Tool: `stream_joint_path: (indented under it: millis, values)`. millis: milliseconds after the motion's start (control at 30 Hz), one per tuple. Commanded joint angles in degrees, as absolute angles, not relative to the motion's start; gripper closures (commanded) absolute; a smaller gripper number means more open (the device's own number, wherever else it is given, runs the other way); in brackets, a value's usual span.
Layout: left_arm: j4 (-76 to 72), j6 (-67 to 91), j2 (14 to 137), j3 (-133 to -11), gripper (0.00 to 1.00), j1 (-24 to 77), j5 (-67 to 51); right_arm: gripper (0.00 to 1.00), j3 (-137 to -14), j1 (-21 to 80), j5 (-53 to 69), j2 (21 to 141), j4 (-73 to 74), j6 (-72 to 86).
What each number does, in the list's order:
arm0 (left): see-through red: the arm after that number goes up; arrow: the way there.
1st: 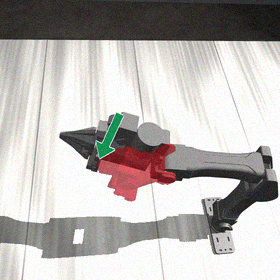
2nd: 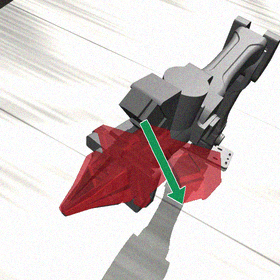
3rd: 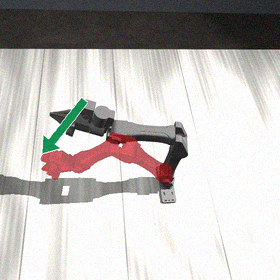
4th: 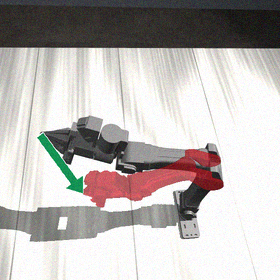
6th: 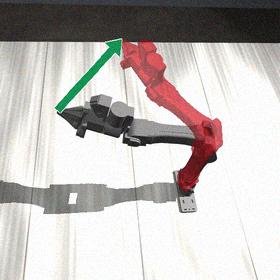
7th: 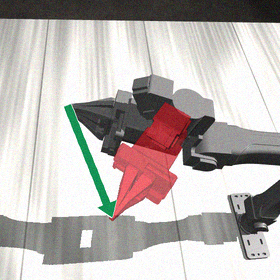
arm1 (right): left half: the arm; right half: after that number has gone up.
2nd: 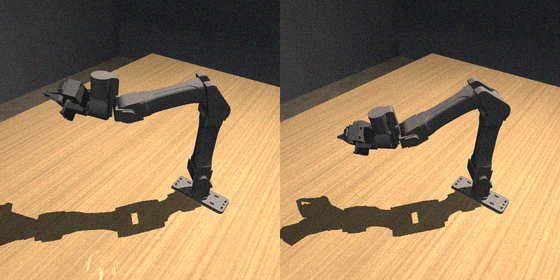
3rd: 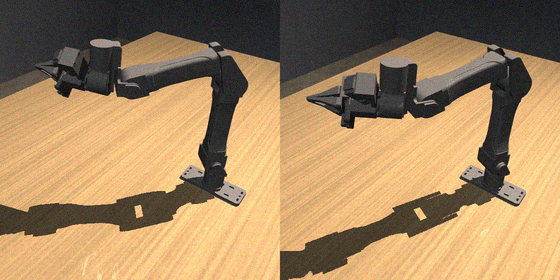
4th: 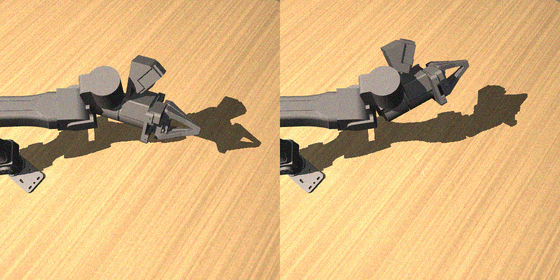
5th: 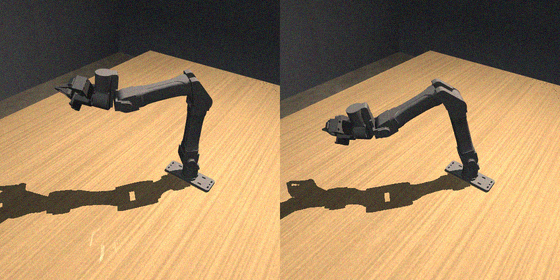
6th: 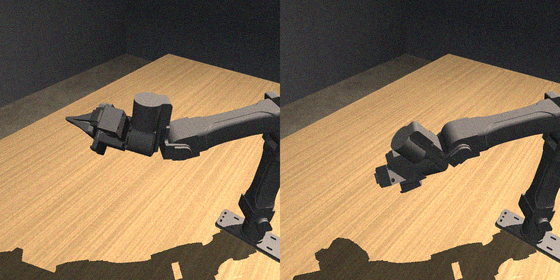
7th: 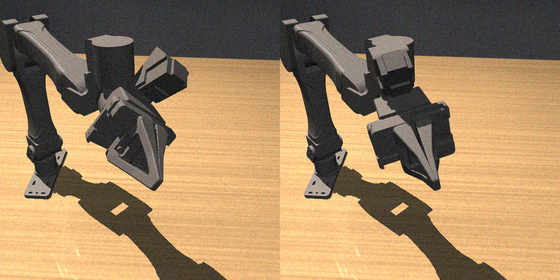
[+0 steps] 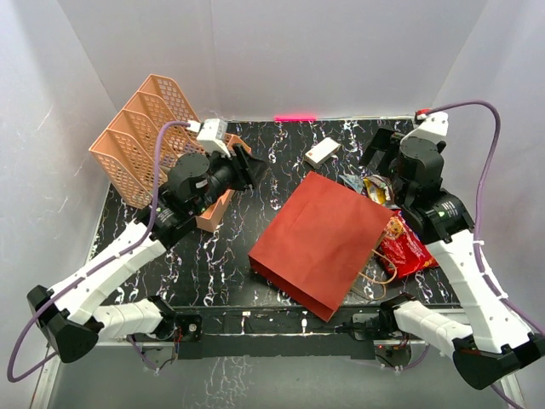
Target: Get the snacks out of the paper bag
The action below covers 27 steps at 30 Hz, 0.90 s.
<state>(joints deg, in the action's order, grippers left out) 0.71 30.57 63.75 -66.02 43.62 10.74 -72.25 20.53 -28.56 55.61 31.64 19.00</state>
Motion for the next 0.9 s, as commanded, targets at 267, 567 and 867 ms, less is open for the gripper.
stream_joint_path:
  millis: [267,567,867]
  values:
    - [-8.29,24.09,75.26,-66.14,0.19,58.98,-9.74,0.01,-71.65,20.59,-28.36,41.75,25.22,15.74]
    - [2.39,8.34,97.92,-83.80,0.26,77.84,-0.79,0.01,-72.02,20.65,-33.46,32.40,27.59,12.07]
    - [6.33,1.83,112.76,-95.44,0.31,81.55,0.57,0.01,-72.16,20.61,-36.53,27.81,31.24,10.03]
